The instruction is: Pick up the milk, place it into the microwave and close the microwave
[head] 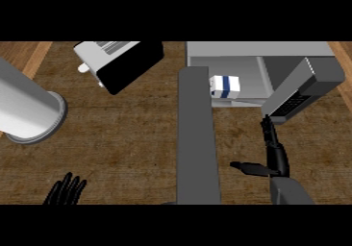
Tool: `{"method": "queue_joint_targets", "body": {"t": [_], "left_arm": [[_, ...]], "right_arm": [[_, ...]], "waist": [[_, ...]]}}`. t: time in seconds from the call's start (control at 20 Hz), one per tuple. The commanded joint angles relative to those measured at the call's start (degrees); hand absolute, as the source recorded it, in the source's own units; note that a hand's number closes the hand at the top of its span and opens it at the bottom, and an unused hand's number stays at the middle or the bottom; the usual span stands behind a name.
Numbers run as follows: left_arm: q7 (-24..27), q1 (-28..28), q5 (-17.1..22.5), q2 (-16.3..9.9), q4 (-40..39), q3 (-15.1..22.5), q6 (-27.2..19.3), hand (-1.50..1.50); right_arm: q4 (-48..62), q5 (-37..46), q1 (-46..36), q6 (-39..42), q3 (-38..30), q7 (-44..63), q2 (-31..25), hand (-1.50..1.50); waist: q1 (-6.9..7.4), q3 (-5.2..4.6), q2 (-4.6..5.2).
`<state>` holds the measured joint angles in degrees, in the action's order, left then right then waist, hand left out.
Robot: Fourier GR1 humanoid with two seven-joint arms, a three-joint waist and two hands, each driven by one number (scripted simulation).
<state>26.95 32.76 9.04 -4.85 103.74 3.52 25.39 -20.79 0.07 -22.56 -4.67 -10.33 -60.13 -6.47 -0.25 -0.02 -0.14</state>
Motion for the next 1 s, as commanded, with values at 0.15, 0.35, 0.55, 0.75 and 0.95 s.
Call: {"method": "queue_joint_targets", "body": {"t": [0.15,0.35,0.55,0.75,0.95], "left_arm": [[-3.49,-5.01,-5.19,-1.35,-2.11,5.21,1.93,-1.5],[-4.5,-7.01,-12.29,0.28,-2.39,10.36,-0.66,1.5],[-3.52,-14.4,-15.43,0.71,-8.75,10.28,-1.56,1.5],[-6.87,-17.8,-17.52,4.63,-10.62,13.35,-5.43,1.5],[-5.21,-21.95,-17.67,4.79,-16.05,16.61,-17.67,1.5]], "right_arm": [[-8.77,-2.53,7.52,4.88,-0.84,-1.69,-4.79,1.5],[-14.91,-3.39,14.42,5.42,-0.08,0.89,-5.65,-1.5],[-19.06,-7.21,19.91,11.48,-2.28,0.64,-8.94,-1.5],[-19.55,-10.69,20.55,15.63,-5.01,2.77,-12.33,-1.5],[-20.27,-11.64,25.71,18.31,-5.51,-0.16,-13.21,-1.5]], "waist": [[-0.36,-0.01,-0.05],[-0.31,-0.03,-0.1],[-0.57,-0.04,-0.01],[-0.01,0.01,0.09],[-0.16,0.01,0.11]]}}
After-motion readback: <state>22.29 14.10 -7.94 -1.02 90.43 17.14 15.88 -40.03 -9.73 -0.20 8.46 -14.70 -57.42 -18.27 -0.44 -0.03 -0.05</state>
